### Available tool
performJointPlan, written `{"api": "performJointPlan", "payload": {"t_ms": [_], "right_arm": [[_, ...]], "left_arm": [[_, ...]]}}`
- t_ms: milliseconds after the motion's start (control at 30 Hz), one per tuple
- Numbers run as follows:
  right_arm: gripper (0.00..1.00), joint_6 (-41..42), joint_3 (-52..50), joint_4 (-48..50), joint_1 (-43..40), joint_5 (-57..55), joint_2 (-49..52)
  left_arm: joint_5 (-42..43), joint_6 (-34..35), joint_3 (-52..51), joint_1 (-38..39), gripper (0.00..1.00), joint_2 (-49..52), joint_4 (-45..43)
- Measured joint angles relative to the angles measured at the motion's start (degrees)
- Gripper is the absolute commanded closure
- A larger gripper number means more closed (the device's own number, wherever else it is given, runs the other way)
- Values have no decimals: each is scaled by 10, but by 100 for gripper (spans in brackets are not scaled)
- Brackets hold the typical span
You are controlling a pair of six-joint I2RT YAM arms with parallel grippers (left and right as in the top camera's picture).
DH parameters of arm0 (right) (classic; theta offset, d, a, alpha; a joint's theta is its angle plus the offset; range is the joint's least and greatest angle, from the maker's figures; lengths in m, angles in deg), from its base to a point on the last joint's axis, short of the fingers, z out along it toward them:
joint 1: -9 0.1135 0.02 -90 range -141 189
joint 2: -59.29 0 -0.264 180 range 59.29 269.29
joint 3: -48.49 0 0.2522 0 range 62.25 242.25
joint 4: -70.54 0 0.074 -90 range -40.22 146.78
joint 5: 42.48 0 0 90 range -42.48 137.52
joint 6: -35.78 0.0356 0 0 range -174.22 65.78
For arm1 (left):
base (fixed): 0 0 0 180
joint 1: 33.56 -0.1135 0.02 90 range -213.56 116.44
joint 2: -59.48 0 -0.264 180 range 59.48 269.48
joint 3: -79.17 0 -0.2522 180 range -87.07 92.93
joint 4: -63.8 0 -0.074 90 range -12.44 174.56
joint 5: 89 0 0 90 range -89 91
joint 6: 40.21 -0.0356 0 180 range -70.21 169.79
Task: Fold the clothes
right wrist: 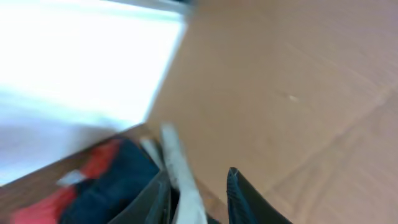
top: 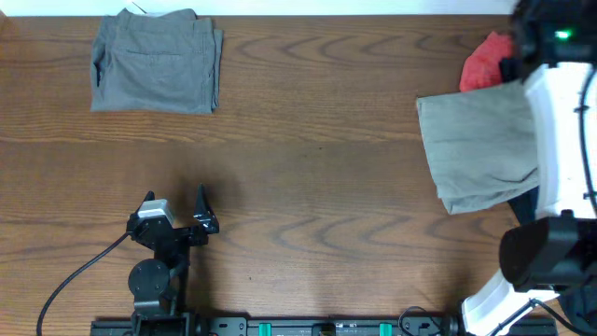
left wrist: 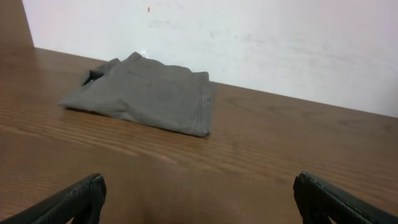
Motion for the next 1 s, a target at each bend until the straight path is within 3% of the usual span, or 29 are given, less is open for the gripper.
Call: {"api": "performJointPlan", "payload": {"t_ms": [100, 133, 167, 367, 700, 1000], "right_arm": [[96, 8, 0, -43, 52, 28, 0], [83, 14, 0, -54, 65, 38, 0], [61, 25, 0, -65, 78, 47, 0], [36, 82, -12, -120, 63, 80, 1], [31, 144, -33, -126, -79, 216, 118], [33, 210, -40, -89, -103, 320, 229]], "left_arm": [[0, 0, 0, 0, 2, 0, 0], [0, 0, 0, 0, 2, 0, 0], [0, 0, 0, 0, 2, 0, 0], [0, 0, 0, 0, 2, 0, 0], [0, 0, 0, 0, 2, 0, 0], [0, 0, 0, 0, 2, 0, 0]]}}
